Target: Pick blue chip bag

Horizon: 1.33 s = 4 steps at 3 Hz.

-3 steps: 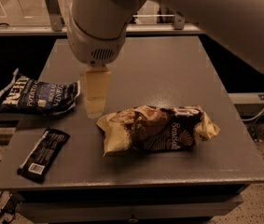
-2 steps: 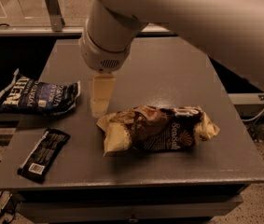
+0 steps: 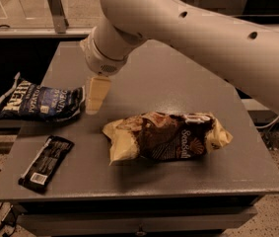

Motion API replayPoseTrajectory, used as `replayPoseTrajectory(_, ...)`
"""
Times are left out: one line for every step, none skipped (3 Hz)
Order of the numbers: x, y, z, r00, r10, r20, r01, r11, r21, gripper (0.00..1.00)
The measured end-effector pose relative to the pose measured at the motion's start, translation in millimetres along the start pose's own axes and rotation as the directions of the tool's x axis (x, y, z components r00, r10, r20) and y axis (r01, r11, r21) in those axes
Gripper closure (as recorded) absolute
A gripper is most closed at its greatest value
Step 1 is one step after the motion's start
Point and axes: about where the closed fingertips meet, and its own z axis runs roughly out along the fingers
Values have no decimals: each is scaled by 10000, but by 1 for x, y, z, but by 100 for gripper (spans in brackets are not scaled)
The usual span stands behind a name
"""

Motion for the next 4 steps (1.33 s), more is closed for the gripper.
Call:
replayPoseTrajectory(-22, -18, 21, 9906, 155, 1358, -149, 9999, -52, 0)
replayPoseTrajectory(-42, -25, 36, 9702, 480, 2373, -338, 9974, -635, 0)
replayPoseTrajectory(-48, -16, 47, 9617, 993, 2556, -606, 9860, -1553, 0)
replayPoseTrajectory(-49, 8, 54, 9611, 1427, 2364, -751, 9589, -2735, 0)
